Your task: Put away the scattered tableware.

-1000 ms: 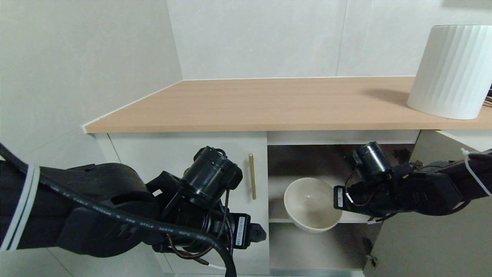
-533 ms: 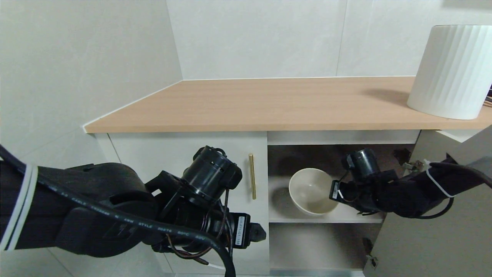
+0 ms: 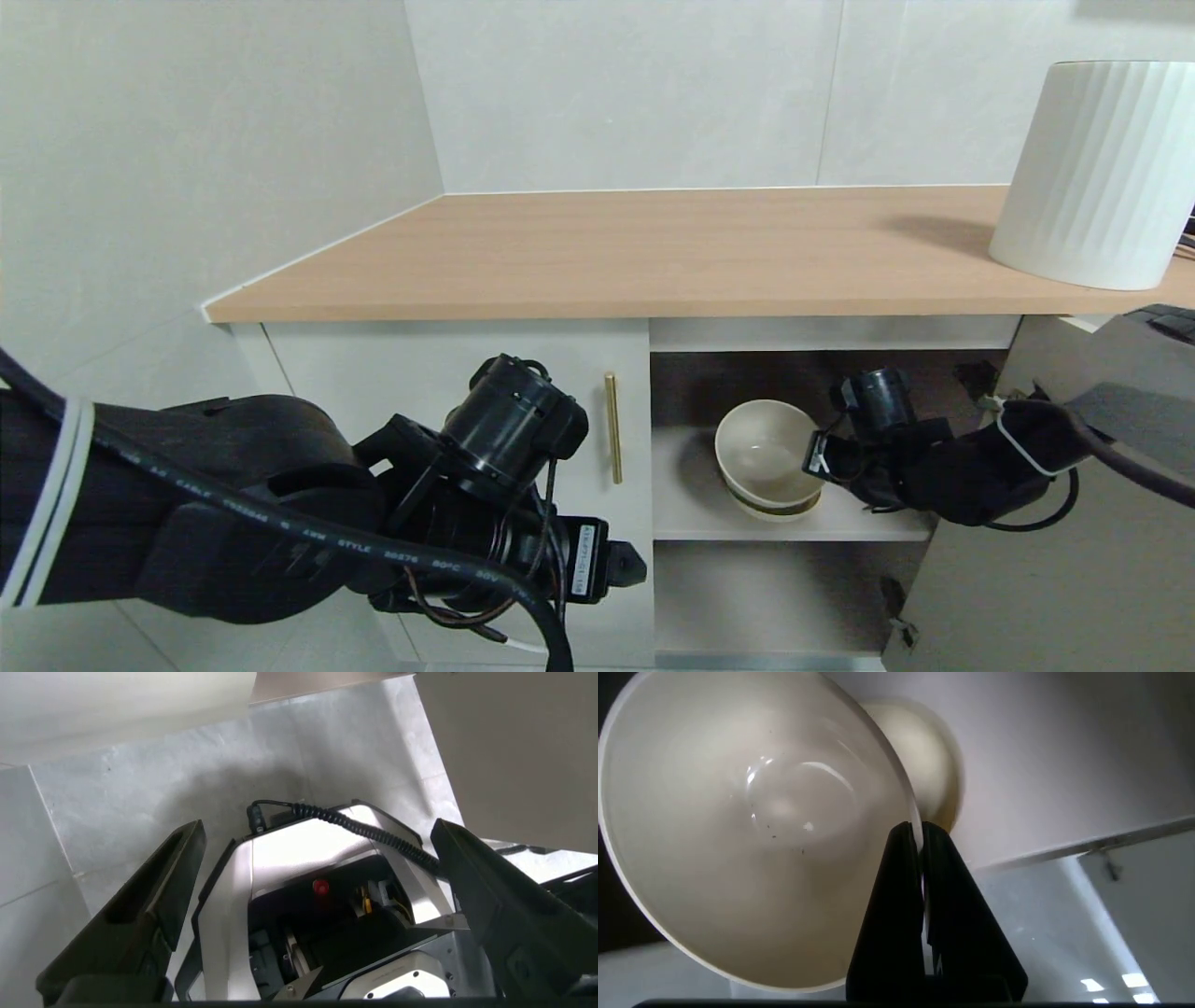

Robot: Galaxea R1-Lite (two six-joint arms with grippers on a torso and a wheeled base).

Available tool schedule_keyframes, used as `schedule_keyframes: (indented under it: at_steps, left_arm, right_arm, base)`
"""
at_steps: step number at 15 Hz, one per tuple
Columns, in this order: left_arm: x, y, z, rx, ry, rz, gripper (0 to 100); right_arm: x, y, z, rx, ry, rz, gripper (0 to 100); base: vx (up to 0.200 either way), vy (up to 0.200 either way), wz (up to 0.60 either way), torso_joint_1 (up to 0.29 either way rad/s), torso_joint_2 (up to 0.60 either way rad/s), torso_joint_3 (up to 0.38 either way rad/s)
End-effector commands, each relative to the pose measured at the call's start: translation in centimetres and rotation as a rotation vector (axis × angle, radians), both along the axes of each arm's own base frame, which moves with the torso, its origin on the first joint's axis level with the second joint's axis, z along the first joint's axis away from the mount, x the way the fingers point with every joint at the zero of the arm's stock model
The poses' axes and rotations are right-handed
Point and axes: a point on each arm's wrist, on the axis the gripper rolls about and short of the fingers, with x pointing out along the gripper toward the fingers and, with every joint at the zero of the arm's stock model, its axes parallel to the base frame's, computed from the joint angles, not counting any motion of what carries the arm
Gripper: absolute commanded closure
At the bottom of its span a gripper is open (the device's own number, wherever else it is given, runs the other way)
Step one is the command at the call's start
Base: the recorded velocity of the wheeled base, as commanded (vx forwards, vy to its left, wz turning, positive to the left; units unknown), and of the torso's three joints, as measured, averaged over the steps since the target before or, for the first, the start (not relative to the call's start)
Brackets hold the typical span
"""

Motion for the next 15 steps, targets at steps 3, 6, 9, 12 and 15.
schedule_keyframes:
  at_steps: [3, 6, 9, 12, 15]
  left_arm:
    - [0.0, 0.0, -0.1, 0.001, 0.001, 0.001, 0]
    - [0.0, 0.0, -0.1, 0.001, 0.001, 0.001, 0]
    - [0.0, 0.0, -0.1, 0.002, 0.001, 0.001, 0]
    - [0.0, 0.0, -0.1, 0.002, 0.001, 0.001, 0]
    - [0.0, 0.0, -0.1, 0.002, 0.001, 0.001, 0]
  right_arm:
    - [1.4, -0.3, -1.8, -0.013, 0.022, -0.021, 100]
    - [2.0, -0.6, -2.6, -0.023, 0.031, -0.036, 100]
    - [2.3, -0.5, -3.2, -0.026, 0.038, -0.037, 100]
    - [2.5, -0.5, -3.4, -0.028, 0.038, -0.039, 100]
    - [2.6, -0.6, -3.6, -0.032, 0.04, -0.042, 100]
  base:
    - [0.0, 0.0, 0.0, 0.0, 0.0, 0.0]
    - [0.0, 0.0, 0.0, 0.0, 0.0, 0.0]
    - [0.0, 0.0, 0.0, 0.0, 0.0, 0.0]
    - [0.0, 0.0, 0.0, 0.0, 0.0, 0.0]
    - [0.0, 0.0, 0.0, 0.0, 0.0, 0.0]
